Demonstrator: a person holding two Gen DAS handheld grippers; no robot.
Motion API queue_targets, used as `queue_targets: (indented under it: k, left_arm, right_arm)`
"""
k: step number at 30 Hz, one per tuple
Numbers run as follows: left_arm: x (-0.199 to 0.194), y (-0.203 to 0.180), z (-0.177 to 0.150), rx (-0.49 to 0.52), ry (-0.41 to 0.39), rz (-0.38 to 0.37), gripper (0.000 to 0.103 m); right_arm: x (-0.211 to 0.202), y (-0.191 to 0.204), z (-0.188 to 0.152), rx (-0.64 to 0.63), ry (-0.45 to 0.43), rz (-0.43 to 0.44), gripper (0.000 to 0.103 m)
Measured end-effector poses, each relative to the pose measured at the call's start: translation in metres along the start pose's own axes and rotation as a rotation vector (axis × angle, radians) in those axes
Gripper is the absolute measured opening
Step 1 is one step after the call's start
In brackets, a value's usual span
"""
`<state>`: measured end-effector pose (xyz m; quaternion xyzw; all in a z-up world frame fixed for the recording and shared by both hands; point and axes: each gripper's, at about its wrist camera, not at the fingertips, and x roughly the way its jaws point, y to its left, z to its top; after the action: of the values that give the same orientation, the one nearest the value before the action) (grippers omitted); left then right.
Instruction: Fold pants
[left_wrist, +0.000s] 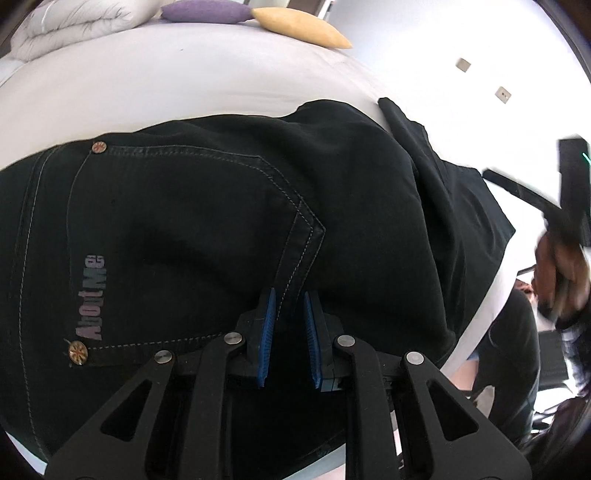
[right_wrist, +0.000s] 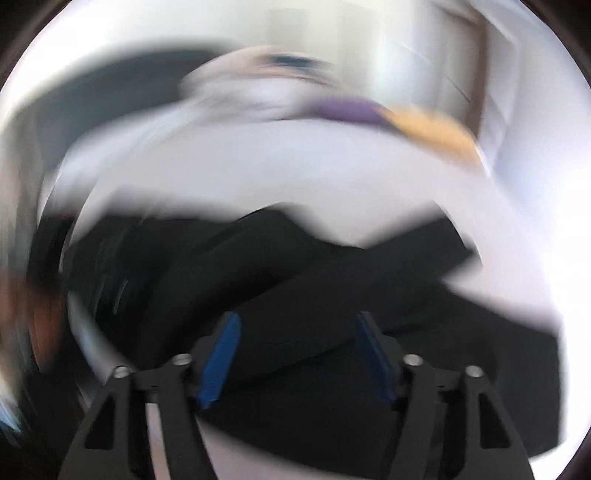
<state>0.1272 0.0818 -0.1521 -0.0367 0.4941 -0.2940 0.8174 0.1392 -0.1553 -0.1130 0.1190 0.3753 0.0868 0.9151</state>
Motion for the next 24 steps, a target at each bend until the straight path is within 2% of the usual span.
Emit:
queue_targets:
  k: [2, 5, 7, 9, 12, 14, 17, 20, 24]
  left_arm:
    - [0.0, 0.002, 0.001, 0.005, -0.003, 0.021, 0.016]
    - [0.005, -0.007, -0.007, 0.006, -0.007, 0.04, 0.016]
    - [0.006, -0.006, -0.008, -0.011, -0.009, 0.033, 0.015]
    - [0.011, -0.016, -0.011, -0.016, -0.009, 0.032, 0.015]
    - [0.011, -0.018, -0.012, -0.017, -0.008, 0.034, 0.015]
    - [0.012, -0.02, -0.011, -0.015, -0.007, 0.038, 0.015]
    - [0.012, -0.02, -0.013, -0.016, -0.009, 0.039, 0.015]
    - [0.011, -0.02, -0.014, -0.022, -0.012, 0.038, 0.015]
    - [0.013, -0.021, -0.013, -0.02, -0.008, 0.042, 0.015]
  right_arm:
    - [0.018, -0.069, 0.027, 0.272, 0.014, 0.014, 0.059]
    - [0.047, -0.134, 0.044, 0.54, 0.044, 0.068, 0.057]
    - [0.065, -0.163, 0.049, 0.645, 0.063, 0.027, 0.055]
    - [0.08, -0.182, 0.051, 0.723, 0.07, 0.034, 0.054]
    - [0.092, -0.184, 0.055, 0.749, 0.069, 0.047, 0.05]
    - [0.098, -0.185, 0.062, 0.742, 0.073, 0.064, 0.043]
    - [0.106, -0.187, 0.062, 0.762, 0.09, 0.08, 0.013]
    - [0.1, -0.184, 0.062, 0.743, 0.058, 0.065, 0.005]
    - [0.058, -0.177, 0.064, 0.715, -0.076, 0.041, 0.004]
